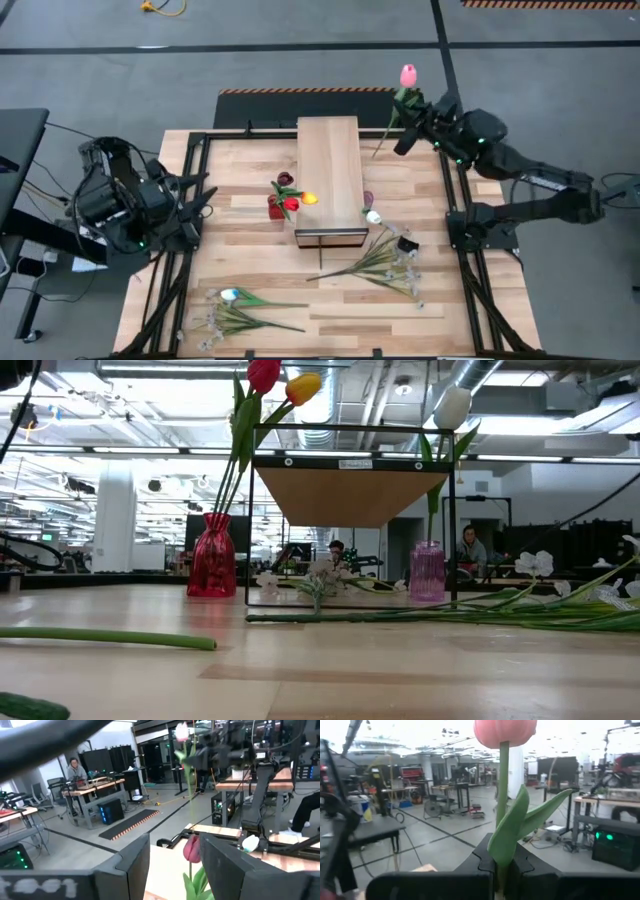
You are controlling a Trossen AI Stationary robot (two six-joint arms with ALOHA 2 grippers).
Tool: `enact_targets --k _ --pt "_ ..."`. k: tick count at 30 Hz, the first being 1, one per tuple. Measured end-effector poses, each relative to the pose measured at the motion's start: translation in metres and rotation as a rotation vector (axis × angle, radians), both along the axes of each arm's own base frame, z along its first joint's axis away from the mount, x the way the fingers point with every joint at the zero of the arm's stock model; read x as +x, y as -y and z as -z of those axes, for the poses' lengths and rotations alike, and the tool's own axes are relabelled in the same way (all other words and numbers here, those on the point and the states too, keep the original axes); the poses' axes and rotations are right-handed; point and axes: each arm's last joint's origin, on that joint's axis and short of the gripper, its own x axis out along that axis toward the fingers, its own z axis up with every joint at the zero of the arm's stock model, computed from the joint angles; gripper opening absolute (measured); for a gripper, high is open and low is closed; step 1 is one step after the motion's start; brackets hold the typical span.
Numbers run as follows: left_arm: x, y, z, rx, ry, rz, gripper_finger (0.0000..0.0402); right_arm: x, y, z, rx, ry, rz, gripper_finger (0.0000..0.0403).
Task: Pick and place flowers into a vace then onto a shelf
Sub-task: Put the pink tulip into the purple flower vase
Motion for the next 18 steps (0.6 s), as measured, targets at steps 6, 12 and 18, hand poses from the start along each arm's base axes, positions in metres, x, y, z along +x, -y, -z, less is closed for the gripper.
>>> enact_targets --k 6,12,18 --pt "0.008 0.013 0.01 0.051 -0.036 0.002 0.0159 -0.001 0.012 0.054 0.08 -0.064 0.035 0.0" --pt "0.017 0.026 0.021 0.073 -0.051 0.002 0.0159 0.004 0.012 0.077 0.135 -0.059 -0.002 0.0" --pt "0.022 0.034 0.026 0.071 -0.058 0.006 0.0159 0.01 0.004 0.086 0.166 -0.086 -0.041 0.0"
